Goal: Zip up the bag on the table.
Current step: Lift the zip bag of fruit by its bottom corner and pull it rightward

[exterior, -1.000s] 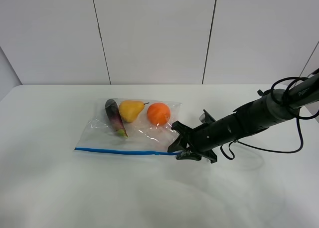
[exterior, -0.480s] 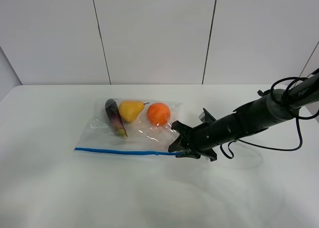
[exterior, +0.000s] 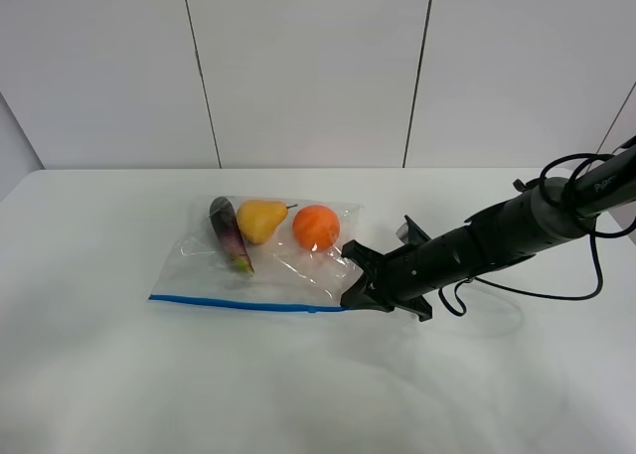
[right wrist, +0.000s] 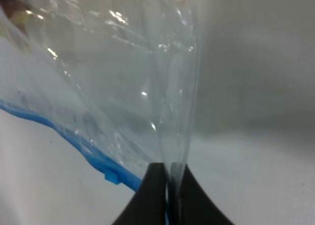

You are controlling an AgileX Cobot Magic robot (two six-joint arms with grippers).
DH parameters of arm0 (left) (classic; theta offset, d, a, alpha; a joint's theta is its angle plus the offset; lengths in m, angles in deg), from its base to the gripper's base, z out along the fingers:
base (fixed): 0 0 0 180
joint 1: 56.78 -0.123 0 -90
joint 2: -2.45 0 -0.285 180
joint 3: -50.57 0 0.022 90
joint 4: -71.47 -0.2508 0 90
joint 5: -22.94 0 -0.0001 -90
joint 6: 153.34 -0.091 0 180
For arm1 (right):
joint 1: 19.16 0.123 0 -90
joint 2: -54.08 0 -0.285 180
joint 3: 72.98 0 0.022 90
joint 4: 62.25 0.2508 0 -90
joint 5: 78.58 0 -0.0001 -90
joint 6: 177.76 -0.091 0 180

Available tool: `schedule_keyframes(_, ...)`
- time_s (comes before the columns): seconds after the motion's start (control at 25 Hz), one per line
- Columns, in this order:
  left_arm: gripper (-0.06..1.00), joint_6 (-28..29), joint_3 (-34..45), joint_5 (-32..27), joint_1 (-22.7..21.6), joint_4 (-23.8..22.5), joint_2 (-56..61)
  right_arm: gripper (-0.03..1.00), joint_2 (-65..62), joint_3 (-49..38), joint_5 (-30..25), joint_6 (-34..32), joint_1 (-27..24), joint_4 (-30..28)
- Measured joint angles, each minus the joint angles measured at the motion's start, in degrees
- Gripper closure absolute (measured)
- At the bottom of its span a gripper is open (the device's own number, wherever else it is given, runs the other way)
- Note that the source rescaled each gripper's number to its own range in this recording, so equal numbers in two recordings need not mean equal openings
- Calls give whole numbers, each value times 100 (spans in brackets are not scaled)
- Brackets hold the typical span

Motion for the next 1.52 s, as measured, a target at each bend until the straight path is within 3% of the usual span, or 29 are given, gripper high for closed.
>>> schedule_keyframes(0.6, -6, 0, 0, 0, 0, 0, 0, 96, 0, 6, -468, 258, -40, 114)
schedule_keyframes(1.04, -6, 0, 0, 0, 0, 0, 0, 96, 0, 924, -1821, 335, -282, 130)
schedule_keyframes(1.52, -6, 0, 0, 0, 0, 0, 0, 96, 0, 1343, -1975, 49, -282, -4)
